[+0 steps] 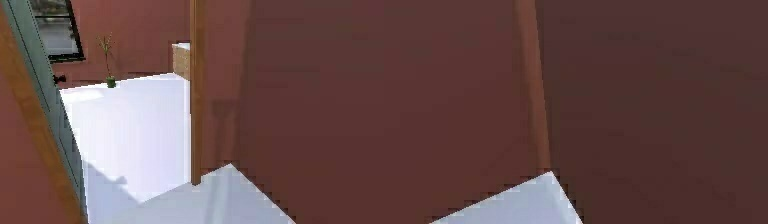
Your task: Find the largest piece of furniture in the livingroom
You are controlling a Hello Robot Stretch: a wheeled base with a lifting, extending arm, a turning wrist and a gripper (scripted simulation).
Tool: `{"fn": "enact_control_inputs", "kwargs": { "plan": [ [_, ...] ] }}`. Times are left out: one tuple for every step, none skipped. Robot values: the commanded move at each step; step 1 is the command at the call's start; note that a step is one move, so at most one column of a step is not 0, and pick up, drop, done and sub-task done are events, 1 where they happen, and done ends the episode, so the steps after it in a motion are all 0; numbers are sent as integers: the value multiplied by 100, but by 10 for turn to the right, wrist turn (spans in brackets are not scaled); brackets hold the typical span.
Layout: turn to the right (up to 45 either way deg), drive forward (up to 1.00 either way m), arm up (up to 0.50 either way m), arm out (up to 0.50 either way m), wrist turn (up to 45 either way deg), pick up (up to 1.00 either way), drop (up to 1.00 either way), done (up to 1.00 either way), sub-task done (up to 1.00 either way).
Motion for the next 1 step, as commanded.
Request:
{"fn": "enact_control_inputs", "kwargs": {
  "plan": [
    [-300, 0, 0, 0, 0, 0, 0, 0, 0]
  ]
}}
